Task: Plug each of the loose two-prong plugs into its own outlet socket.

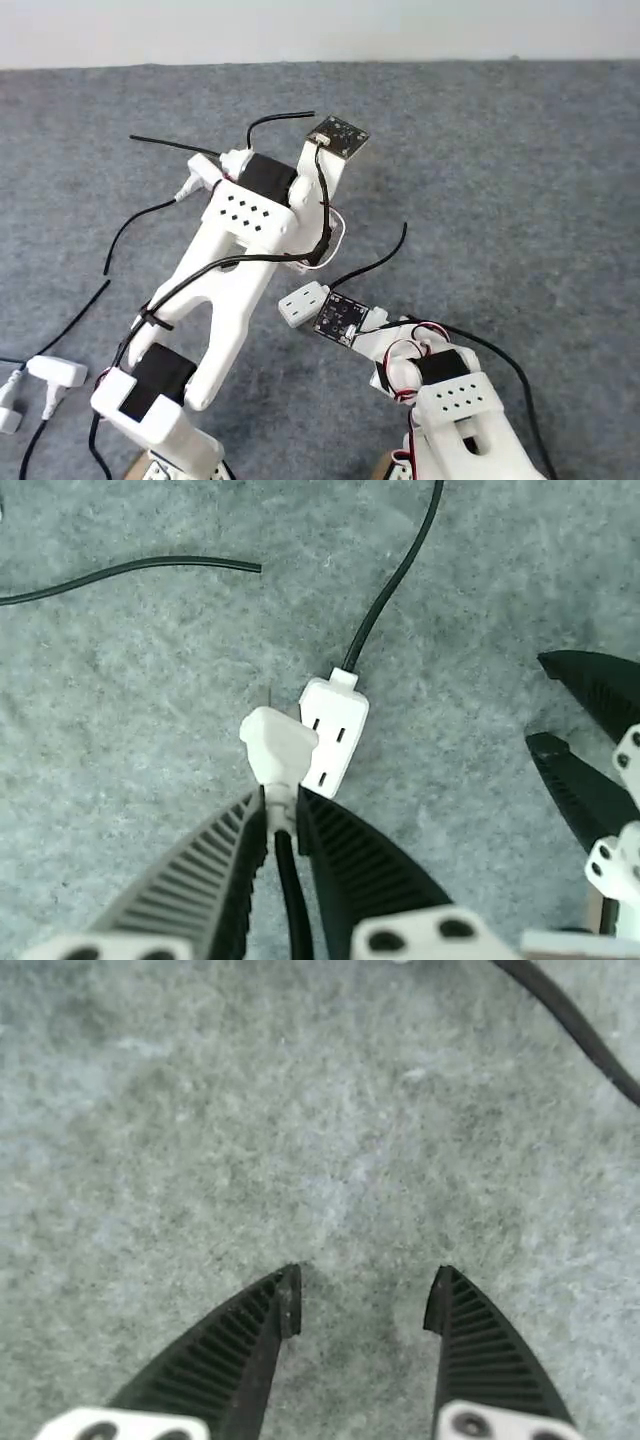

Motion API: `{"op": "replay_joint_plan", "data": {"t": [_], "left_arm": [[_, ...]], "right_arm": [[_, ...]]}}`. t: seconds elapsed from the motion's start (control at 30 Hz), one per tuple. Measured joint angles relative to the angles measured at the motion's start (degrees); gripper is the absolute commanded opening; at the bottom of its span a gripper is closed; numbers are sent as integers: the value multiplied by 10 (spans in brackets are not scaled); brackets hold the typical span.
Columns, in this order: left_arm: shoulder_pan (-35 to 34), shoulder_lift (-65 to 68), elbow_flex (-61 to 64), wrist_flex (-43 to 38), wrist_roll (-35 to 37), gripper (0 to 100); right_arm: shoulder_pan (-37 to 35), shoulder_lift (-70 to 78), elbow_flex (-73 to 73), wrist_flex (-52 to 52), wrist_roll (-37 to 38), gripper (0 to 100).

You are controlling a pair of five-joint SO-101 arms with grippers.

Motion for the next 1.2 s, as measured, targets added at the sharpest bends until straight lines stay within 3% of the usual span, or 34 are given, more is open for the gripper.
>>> {"op": "replay_joint_plan", "data": {"t": [0.2,0.53,1.03,1.2], "left_arm": [[0,0,38,0,49,11],[69,0,89,0,138,11],[90,0,88,0,143,11],[85,0,70,0,144,11]], "right_arm": [[0,0,0,0,0,213],[5,0,3,0,1,213],[5,0,10,0,-6,213],[52,0,1,0,-34,213]]}}
